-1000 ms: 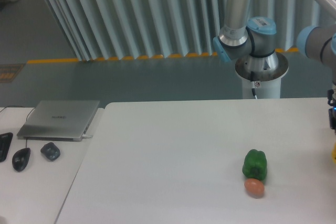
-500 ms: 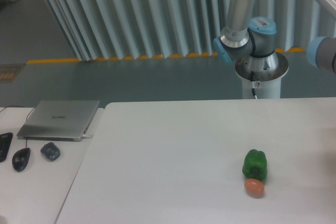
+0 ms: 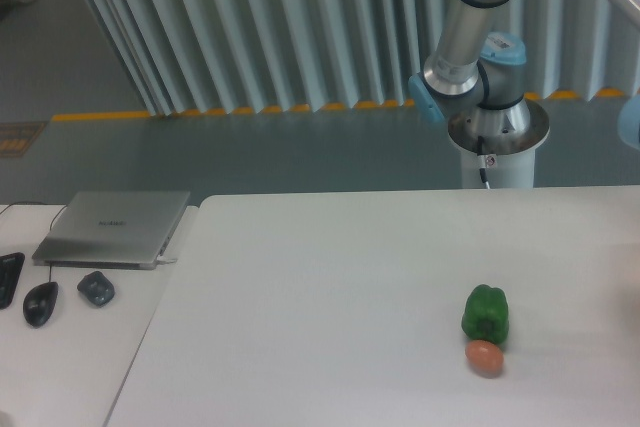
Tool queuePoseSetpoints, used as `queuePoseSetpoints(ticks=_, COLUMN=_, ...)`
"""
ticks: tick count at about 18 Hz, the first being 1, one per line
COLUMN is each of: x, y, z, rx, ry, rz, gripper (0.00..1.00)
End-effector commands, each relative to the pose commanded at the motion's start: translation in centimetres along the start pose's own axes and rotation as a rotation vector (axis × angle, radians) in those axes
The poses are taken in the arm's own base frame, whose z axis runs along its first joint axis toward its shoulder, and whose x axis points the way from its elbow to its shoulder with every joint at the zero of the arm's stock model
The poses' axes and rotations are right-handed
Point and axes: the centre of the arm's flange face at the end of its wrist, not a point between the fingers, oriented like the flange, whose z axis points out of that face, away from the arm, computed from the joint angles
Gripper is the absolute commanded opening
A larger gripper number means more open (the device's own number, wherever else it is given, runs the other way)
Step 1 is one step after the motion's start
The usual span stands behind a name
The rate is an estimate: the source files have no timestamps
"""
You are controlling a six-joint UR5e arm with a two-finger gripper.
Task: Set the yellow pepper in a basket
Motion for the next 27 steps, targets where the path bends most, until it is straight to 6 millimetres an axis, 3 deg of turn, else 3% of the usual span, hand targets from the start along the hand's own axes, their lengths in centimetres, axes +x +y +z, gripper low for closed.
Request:
queuePoseSetpoints(ticks=5, x=0.1, y=-0.6, z=-0.2, rx=0.013, ry=-0.006, rz=-0.062, gripper=1.00)
queuePoseSetpoints(ticks=7, x=0.3, y=-2.1, z=-0.3, rx=0.010, ry=-0.006, rz=-0.045, gripper=1.00)
queuePoseSetpoints(ticks=14, x=0.8, y=-3.7, z=-2.3, rx=0.012, ry=-0.017, rz=-0.019, gripper=1.00)
queuePoseSetpoints(ticks=18, x=3.3, y=-5.6, z=-3.9, rx=0.022, ry=0.039, rz=0.022, gripper=1.00)
queuePoseSetpoints(ticks=22, x=7.4, y=-10.6, z=-6.2, rx=0.040, ry=0.122, rz=0.100, gripper=1.00)
queuePoseSetpoints(ticks=27, x=9.6, y=-12.1, z=-7.7, rx=0.098, ry=0.167, rz=0.122, gripper=1.00)
